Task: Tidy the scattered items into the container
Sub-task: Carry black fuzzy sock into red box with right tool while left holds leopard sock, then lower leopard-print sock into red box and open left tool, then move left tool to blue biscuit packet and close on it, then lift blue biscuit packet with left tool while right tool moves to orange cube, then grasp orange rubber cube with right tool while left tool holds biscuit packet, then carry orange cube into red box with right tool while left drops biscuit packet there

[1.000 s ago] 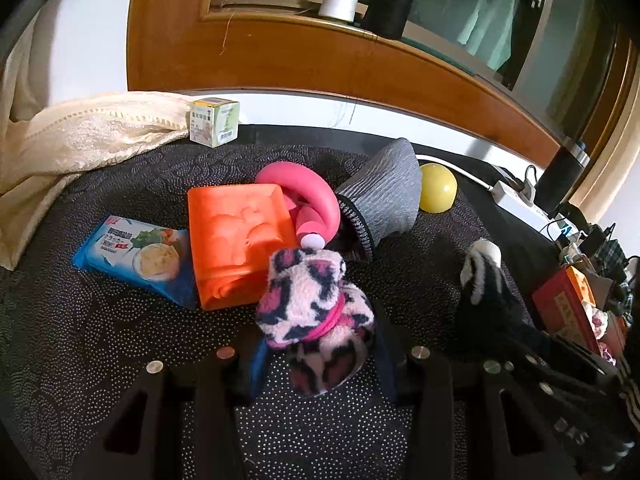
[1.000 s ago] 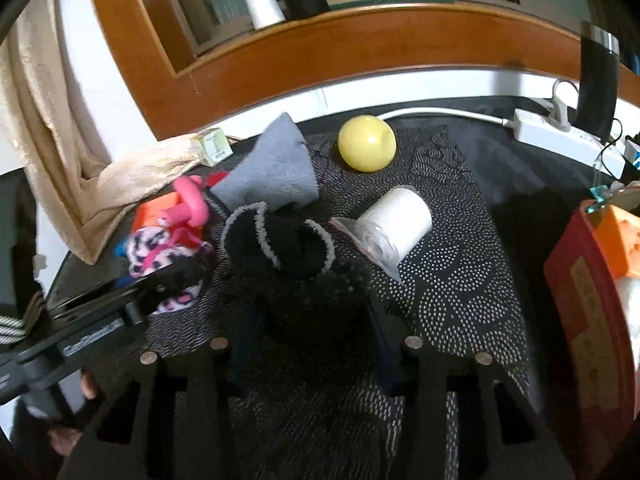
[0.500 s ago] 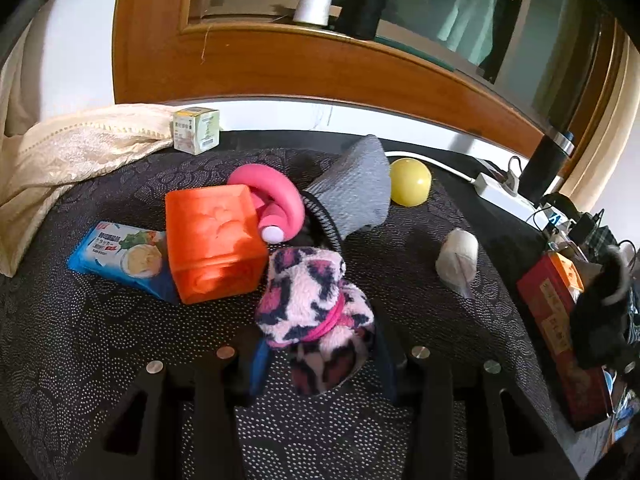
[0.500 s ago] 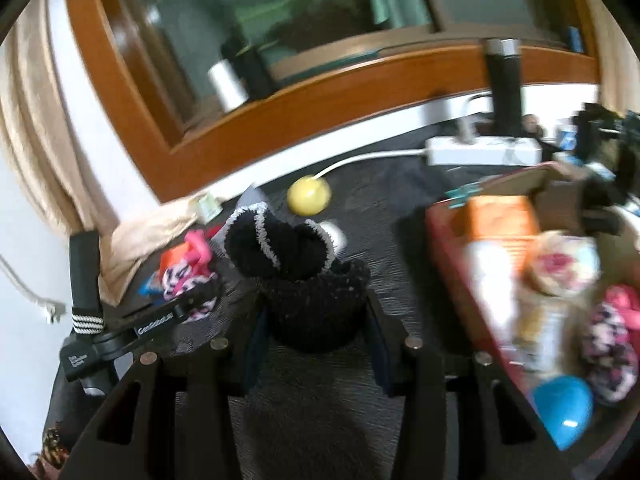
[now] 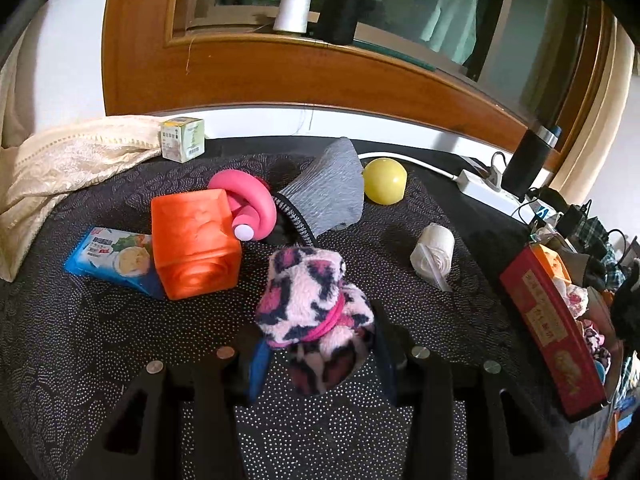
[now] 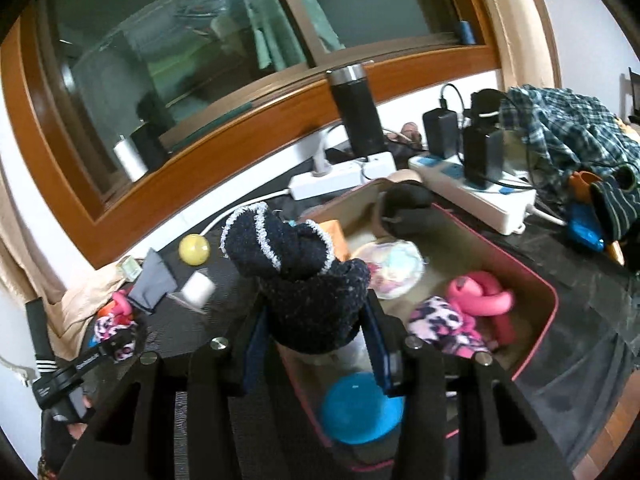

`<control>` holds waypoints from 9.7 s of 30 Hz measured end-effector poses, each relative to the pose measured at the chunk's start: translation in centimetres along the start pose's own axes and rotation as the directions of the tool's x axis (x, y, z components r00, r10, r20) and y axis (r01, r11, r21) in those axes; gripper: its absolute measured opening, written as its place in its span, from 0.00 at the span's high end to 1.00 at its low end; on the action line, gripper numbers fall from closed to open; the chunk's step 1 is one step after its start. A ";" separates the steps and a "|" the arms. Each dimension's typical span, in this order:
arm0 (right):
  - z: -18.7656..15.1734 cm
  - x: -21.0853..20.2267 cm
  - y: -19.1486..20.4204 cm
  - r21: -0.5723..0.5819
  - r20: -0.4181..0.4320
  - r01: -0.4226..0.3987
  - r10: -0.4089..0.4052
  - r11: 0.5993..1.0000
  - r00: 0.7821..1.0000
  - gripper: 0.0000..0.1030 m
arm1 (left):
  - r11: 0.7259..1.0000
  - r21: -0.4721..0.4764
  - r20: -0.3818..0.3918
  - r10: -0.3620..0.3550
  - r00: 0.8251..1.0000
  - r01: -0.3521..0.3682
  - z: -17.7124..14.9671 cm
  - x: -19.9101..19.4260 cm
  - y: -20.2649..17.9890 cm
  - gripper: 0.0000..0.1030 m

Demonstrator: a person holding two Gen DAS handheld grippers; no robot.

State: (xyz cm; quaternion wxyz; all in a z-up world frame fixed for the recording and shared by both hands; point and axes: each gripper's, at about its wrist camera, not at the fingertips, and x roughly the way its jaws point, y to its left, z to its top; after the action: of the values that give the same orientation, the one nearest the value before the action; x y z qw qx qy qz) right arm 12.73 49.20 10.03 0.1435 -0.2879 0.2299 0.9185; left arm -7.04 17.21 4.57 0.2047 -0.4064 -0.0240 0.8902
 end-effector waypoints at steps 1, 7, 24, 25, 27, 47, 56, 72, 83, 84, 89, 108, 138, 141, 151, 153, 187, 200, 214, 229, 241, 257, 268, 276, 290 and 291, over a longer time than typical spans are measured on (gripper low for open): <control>0.0 0.2 -0.3 0.002 -0.005 0.010 -0.010 1.000 1.000 0.51 | 1.000 0.001 0.001 -0.001 1.000 0.001 0.0 -0.1 -0.1 0.56; -0.7 0.2 -2.1 0.055 -0.016 0.029 -0.028 0.998 0.999 0.34 | 1.000 0.005 0.007 -0.008 1.000 0.008 -0.1 -0.4 -0.3 0.56; -1.9 -2.9 -6.7 0.184 0.042 0.045 -0.054 0.982 0.998 0.33 | 0.997 0.043 0.015 -0.057 0.998 0.057 -0.5 -2.2 -3.1 0.56; -1.9 -3.1 -7.1 0.194 0.046 0.045 -0.055 0.980 0.997 0.33 | 0.996 0.056 0.013 -0.069 0.998 0.068 -0.6 -2.4 -3.8 0.56; -1.9 -3.5 -7.7 0.211 0.056 0.043 -0.056 0.976 0.997 0.33 | 0.993 0.076 0.011 -0.090 0.996 0.089 -0.8 -2.7 -5.2 0.56; -1.9 -6.9 -13.3 0.306 0.138 0.008 -0.052 0.952 0.989 0.33 | 0.900 0.288 -0.054 -0.327 0.944 0.328 -0.3 -3.3 -23.5 0.56; -2.2 -6.4 -13.8 0.310 0.126 -0.006 -0.035 0.951 0.991 0.33 | 0.811 0.342 -0.142 -0.455 0.879 0.475 -0.2 -1.0 -30.6 0.24; -2.3 -5.7 -10.2 0.238 0.111 -0.030 0.004 0.971 0.994 0.33 | 0.927 0.200 -0.068 -0.310 0.948 0.318 1.5 -0.4 -21.4 0.24; -2.0 -4.3 -2.6 0.071 0.067 -0.093 0.088 0.993 0.994 0.33 | 0.982 0.077 -0.001 -0.171 0.985 0.171 1.5 -2.1 -10.6 0.24; -2.0 -4.1 -1.5 0.048 0.061 -0.102 0.099 0.994 0.993 0.33 | 0.986 0.063 0.004 -0.156 0.988 0.156 1.5 -2.3 -9.4 0.24; -1.9 -3.5 2.5 -0.054 0.043 -0.133 0.135 0.990 0.990 0.30 | 0.996 -0.015 0.018 -0.089 0.996 0.090 1.6 -3.4 -3.0 0.24; -2.8 1.5 10.2 -0.150 -0.073 -0.175 0.166 0.973 0.983 0.28 | 0.982 -0.123 -0.017 0.139 0.990 -0.140 1.4 -2.7 12.8 0.24; -4.4 6.8 10.8 -0.143 -0.184 -0.157 0.130 0.977 0.974 0.28 | 0.974 0.210 -0.020 0.094 0.995 -0.087 3.9 0.4 16.5 0.24; -4.6 7.0 11.3 -0.157 -0.193 -0.157 0.126 0.975 0.973 0.28 | 0.966 0.252 -0.009 0.063 0.998 -0.059 4.0 0.5 16.3 0.24; -4.8 7.6 11.1 -0.141 -0.211 -0.130 0.098 0.981 0.973 0.28 | 0.813 0.579 0.006 0.077 0.997 -0.066 2.9 0.9 14.2 0.24; -5.0 7.6 11.4 -0.149 -0.216 -0.134 0.100 0.980 0.971 0.28 | 0.785 0.619 -0.020 0.062 0.998 -0.037 3.2 1.4 14.0 0.24; -6.0 6.4 12.5 -0.136 -0.237 -0.195 0.159 0.971 0.958 0.27 | 0.894 0.444 -0.187 0.021 0.982 0.065 -2.5 -2.3 10.4 0.22; -6.2 6.6 16.9 -0.241 -0.272 -0.239 0.171 0.941 0.947 0.27 | 0.991 0.128 -0.123 0.055 0.991 -0.039 -1.5 -1.7 13.7 0.55; -9.1 15.0 30.2 -0.407 -0.416 -0.382 0.204 0.829 0.886 0.27 | 0.998 -0.009 0.009 0.059 0.998 -0.059 1.3 -5.2 17.3 0.56; -9.4 20.8 33.9 -0.491 -0.354 -0.305 0.133 0.816 0.926 0.46 | 0.997 -0.025 -0.018 0.078 0.997 -0.078 0.6 -4.2 17.3 0.56; -9.2 11.1 27.8 -0.374 -0.367 -0.424 0.288 0.825 0.885 0.46 | 0.997 0.005 0.007 0.076 0.997 -0.076 0.4 -5.1 16.1 0.56; -2.4 -1.2 4.2 -0.122 -0.016 -0.019 0.017 0.992 1.000 0.46 | 0.993 0.120 0.028 -0.016 0.999 0.013 0.1 -7.5 7.7 0.56; 0.5 -2.2 -6.3 -0.112 0.042 0.192 -0.188 0.975 0.981 0.46 | 0.973 0.207 0.003 -0.102 0.995 0.100 -0.3 -6.7 -1.4 0.56; 0.5 -0.5 -7.6 -0.243 0.009 0.170 -0.173 0.955 0.985 0.46 | 0.954 0.271 -0.010 -0.133 0.991 0.131 0.1 -6.7 -7.3 0.56; 0.8 -4.5 -10.0 -0.175 0.103 0.108 -0.091 0.979 0.991 0.28 | 0.895 0.378 -0.058 -0.231 0.971 0.235 1.4 -3.9 -18.7 0.56; 0.8 -4.8 -10.1 -0.162 0.111 0.099 -0.082 0.982 0.990 0.28 | 0.891 0.382 -0.064 -0.240 0.969 0.246 1.6 -3.5 -19.7 0.56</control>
State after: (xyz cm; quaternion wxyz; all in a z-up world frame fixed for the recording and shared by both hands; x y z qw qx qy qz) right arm 20.14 57.57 10.02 0.1722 -0.2608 0.1309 0.9408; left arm 0.57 34.08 12.25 0.3904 -0.3585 0.1031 0.8417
